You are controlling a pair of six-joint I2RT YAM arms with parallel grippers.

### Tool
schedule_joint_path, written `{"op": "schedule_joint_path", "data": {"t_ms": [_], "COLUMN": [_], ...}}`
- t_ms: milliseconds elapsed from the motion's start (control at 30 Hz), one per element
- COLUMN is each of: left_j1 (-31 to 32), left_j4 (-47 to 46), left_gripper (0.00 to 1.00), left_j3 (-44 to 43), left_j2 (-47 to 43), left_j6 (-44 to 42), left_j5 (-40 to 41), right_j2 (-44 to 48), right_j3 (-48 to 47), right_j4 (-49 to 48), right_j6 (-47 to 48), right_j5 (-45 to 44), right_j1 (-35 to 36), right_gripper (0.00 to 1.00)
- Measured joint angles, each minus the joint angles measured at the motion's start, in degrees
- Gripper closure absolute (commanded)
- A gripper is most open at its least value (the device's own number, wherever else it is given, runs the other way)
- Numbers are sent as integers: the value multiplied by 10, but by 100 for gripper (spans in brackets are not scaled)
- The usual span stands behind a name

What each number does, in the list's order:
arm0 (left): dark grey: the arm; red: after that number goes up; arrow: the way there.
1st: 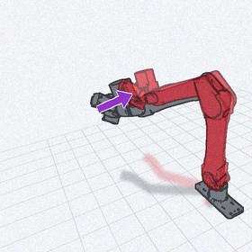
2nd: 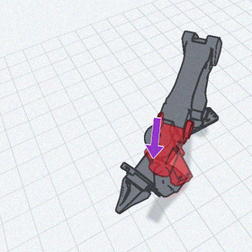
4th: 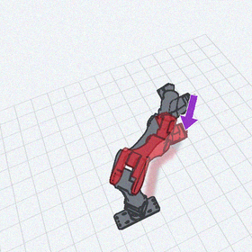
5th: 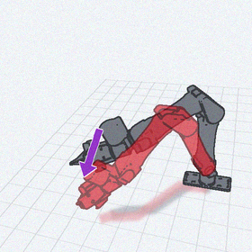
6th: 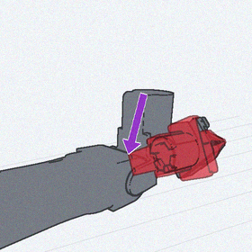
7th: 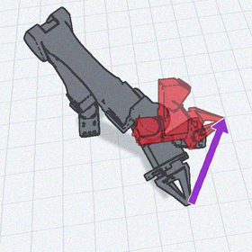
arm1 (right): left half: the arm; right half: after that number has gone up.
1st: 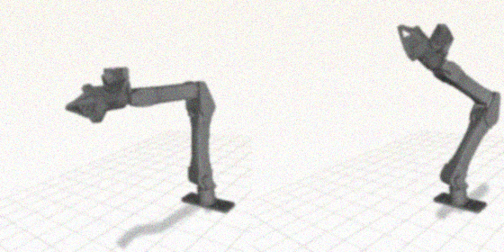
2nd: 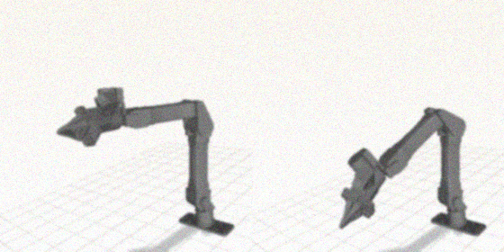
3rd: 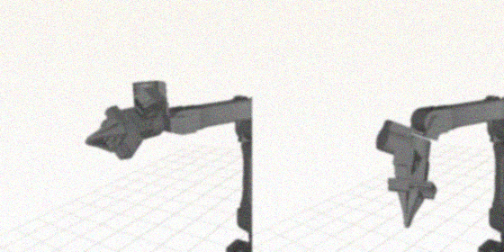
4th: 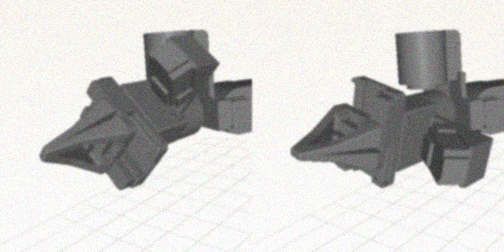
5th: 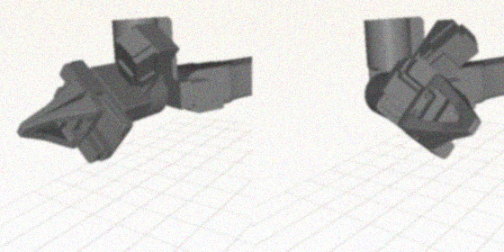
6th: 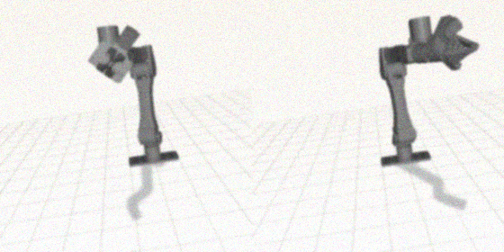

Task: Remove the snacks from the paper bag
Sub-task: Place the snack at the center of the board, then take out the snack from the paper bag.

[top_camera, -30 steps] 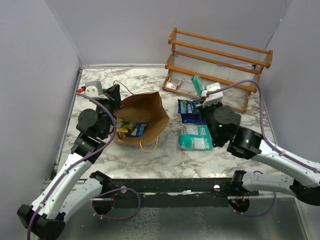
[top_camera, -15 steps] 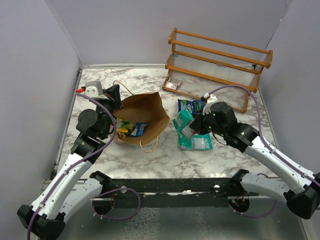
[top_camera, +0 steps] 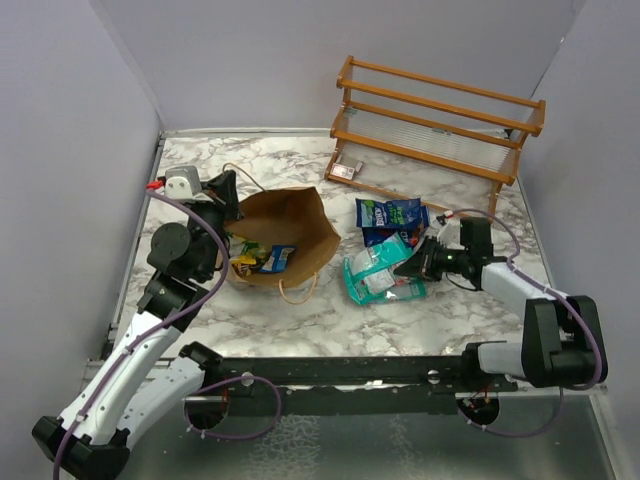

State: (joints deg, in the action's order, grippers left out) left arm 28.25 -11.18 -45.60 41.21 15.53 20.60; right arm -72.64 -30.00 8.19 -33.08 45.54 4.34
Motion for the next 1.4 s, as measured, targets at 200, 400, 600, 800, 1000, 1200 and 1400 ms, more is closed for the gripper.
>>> {"op": "schedule_joint_path", "data": {"t_ms": [200, 400, 600, 800, 1000, 1200, 1400], "left_j1": [0, 0, 0, 0, 0, 0, 0], "left_j4": [2, 0, -36, -68, -92, -120, -125], "left_gripper": [100, 100, 100, 100, 100, 100, 100], "left_j3": [3, 9, 35, 64, 105, 172, 209], "left_j2": [-10, -11, -16, -46, -90, -126, -143], "left_j6": [-1, -2, -18, -34, -34, -6, 26], "left_j5": [0, -8, -99, -227, -338, -427, -462], "right_j2": [-46, -47, -18, 113, 218, 251, 329], "right_j3": [0, -7, -9, -47, -107, -118, -75], "right_j4": [8, 14, 45, 90, 80, 44, -43], "right_j6": [38, 63, 67, 69, 110, 151, 203], "right_j5": [-28, -106, -151, -162, -118, -79, -19], "right_j1": [-37, -38, -41, -41, -31, 128, 234], "right_gripper": [90, 58, 28, 27, 27, 29, 33]}}
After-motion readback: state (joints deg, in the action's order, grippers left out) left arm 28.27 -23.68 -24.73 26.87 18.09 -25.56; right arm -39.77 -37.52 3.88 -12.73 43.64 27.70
